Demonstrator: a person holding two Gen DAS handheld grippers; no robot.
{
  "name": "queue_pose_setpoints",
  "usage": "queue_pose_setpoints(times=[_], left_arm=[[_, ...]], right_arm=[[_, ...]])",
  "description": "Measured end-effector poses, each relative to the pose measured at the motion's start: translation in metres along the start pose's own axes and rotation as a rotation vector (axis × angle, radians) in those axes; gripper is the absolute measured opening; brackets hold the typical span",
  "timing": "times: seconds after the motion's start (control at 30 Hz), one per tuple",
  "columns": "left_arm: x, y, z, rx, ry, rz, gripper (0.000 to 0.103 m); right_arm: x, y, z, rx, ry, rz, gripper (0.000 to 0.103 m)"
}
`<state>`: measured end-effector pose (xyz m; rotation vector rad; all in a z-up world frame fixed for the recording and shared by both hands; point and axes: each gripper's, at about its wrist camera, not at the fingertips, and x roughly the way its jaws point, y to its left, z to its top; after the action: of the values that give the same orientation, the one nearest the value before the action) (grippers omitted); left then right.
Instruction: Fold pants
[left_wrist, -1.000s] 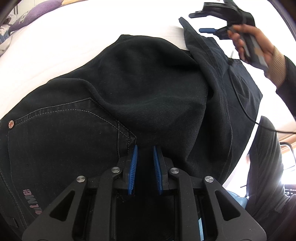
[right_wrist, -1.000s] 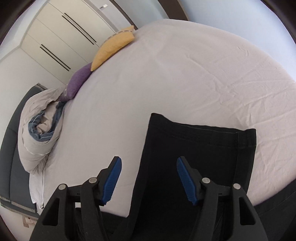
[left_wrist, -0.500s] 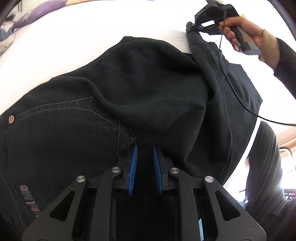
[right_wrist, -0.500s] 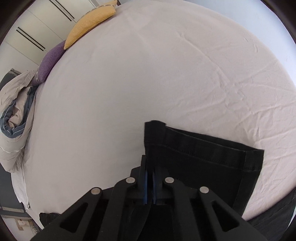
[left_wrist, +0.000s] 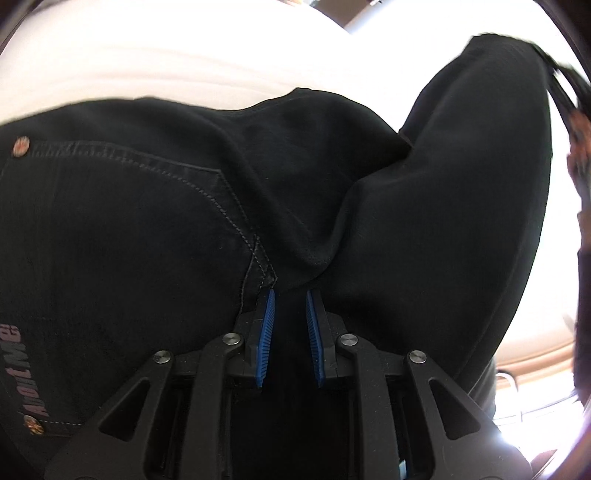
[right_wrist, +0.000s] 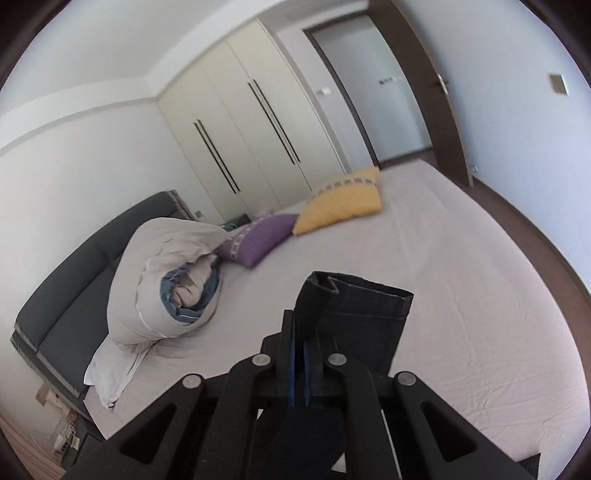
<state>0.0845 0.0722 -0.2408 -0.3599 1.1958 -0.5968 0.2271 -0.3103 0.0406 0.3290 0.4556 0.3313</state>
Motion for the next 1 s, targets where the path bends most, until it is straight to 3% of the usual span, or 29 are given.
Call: queue_pose_setpoints(times=[0.1, 0.23, 0.37, 0.5, 0.7, 0.87, 1.0], left_arm=[[-0.002, 0.004, -0.004, -0.025, -0.018, -0.009, 0.017], [-0.010, 0.014, -0.006, -0.048, -0.026, 0.005, 0.018], [-0.014, -0.005, -0.004, 0.014, -0.025, 0.097, 0.018], [-0.019, -0.017, 0.006, 0.041, -0.051, 0.122, 0.018], [0.002, -0.004, 0.021, 0.014, -0.015, 0.155, 0.018], [0.000, 0.006, 0.027, 0.043, -0.032, 0.146, 0.018], [0.010, -0.002, 0.019, 0.092, -0.031, 0.145, 0.018]], right_arm=[[-0.043, -0.041, -0.048, 0.052, -0.044, -0.103, 0.004], [-0.085, -0.179, -0.159, 0.423, 0.033, -0.310, 0.004], [-0.120, -0.244, -0.238, 0.654, 0.070, -0.396, 0.004], [-0.134, -0.254, -0.268, 0.742, 0.056, -0.391, 0.004], [-0.140, -0.225, -0.258, 0.693, 0.002, -0.350, 0.004], [-0.143, -0.225, -0.299, 0.775, 0.094, -0.447, 0.004], [-0.149, -0.229, -0.316, 0.814, 0.095, -0.452, 0.003]])
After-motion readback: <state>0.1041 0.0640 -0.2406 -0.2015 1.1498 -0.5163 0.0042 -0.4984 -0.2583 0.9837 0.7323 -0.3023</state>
